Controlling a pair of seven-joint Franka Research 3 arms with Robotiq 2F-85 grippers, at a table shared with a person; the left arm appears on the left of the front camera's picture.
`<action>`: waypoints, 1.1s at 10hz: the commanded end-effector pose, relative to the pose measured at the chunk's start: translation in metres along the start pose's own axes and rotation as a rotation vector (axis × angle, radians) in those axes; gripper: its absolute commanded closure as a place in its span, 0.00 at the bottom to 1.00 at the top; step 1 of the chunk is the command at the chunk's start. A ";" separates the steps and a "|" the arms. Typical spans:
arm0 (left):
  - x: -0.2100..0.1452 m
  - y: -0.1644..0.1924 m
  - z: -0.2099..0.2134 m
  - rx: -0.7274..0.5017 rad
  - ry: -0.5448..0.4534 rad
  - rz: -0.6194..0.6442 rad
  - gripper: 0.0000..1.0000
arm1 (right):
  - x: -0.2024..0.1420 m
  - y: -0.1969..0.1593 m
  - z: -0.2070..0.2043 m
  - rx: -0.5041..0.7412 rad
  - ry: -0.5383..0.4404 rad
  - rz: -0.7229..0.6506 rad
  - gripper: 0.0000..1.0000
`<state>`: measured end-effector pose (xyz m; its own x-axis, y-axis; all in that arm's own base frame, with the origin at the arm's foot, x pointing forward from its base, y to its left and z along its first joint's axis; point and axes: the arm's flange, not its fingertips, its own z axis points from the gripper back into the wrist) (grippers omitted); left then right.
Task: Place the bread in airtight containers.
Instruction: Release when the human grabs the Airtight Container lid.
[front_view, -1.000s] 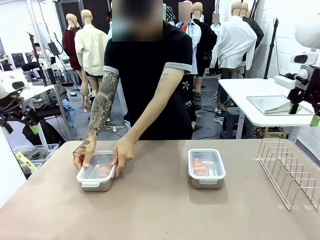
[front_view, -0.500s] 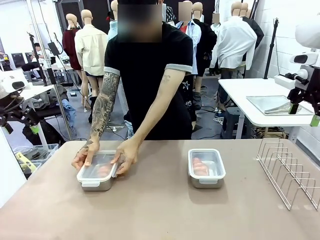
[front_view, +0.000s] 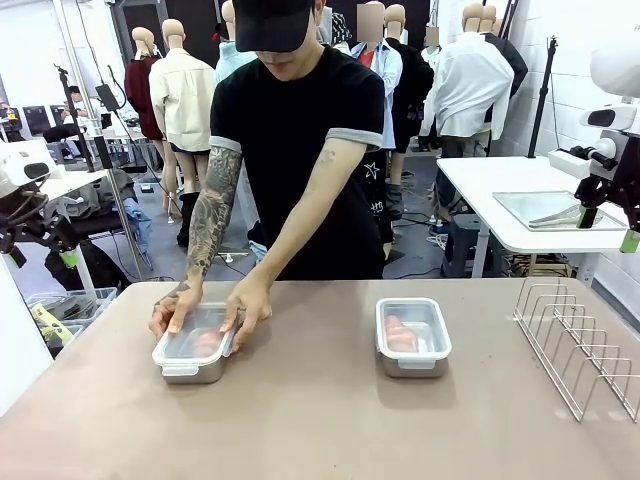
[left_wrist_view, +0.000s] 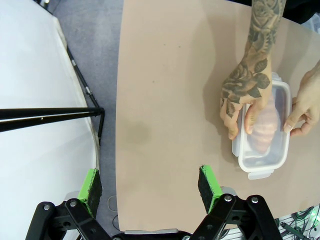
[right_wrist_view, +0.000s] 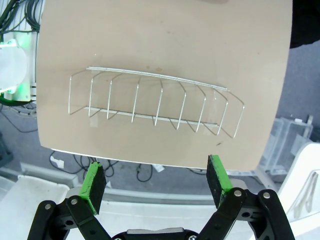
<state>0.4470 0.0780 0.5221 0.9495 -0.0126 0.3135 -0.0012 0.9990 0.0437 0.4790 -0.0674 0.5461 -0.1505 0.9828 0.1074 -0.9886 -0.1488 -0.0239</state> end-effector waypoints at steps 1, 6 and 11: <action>-0.002 0.000 0.001 0.027 0.003 0.016 0.00 | 0.004 0.000 0.001 0.006 0.015 -0.017 0.00; -0.002 0.000 0.001 0.027 0.003 0.016 0.00 | 0.004 0.000 0.001 0.006 0.015 -0.017 0.00; -0.002 0.000 0.001 0.027 0.003 0.016 0.00 | 0.004 0.000 0.001 0.006 0.015 -0.017 0.00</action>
<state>0.4470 0.0780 0.5221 0.9495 -0.0126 0.3134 -0.0012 0.9990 0.0437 0.4790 -0.0674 0.5461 -0.1504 0.9828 0.1074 -0.9886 -0.1487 -0.0238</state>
